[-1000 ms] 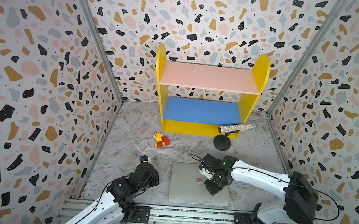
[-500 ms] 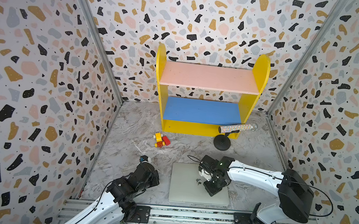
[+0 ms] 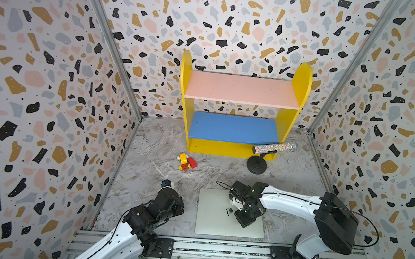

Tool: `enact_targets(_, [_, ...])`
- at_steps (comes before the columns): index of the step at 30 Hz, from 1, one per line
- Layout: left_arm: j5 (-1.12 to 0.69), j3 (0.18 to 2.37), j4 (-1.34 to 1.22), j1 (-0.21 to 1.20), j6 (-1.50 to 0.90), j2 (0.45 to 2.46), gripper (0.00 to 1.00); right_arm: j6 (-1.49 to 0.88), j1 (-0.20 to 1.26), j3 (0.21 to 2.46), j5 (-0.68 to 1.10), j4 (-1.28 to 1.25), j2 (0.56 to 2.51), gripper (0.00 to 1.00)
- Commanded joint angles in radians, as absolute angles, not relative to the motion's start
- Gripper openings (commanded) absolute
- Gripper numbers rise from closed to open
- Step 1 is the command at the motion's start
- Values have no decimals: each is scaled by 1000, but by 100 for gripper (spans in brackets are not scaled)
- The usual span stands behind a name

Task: Close the laptop lid and set it aside
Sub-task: Close the lid of the laptop.

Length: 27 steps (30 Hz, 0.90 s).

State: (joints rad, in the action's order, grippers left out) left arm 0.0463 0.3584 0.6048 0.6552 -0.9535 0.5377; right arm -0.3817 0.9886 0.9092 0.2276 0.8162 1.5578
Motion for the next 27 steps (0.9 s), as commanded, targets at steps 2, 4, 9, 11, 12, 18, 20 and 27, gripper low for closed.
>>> enact_targets(2, [46,382,596,647,-933,528,0,-389,993,907,201,830,1517,0])
enact_targets(4, [42,382,594,647,-930,528,0,-395,993,911,182,841,1486,0])
enact_targets(9, [27,384,586,647,-921,536,0,-418,991,913,97,863,1380,0])
enact_targets(11, [18,384,578,647,-917,539,0,-429,989,908,59,868,1336,0])
enact_targets(12, [13,384,572,647,-915,542,0,-438,987,904,45,868,1309,0])
enact_targets(18, [-8,380,548,647,-909,562,5,-480,945,857,-1,868,1171,24])
enact_targets(20, [-17,377,540,647,-908,567,11,-496,915,832,-5,868,1123,36])
enact_targets(27, [-57,365,512,646,-902,576,32,-571,822,738,7,850,952,82])
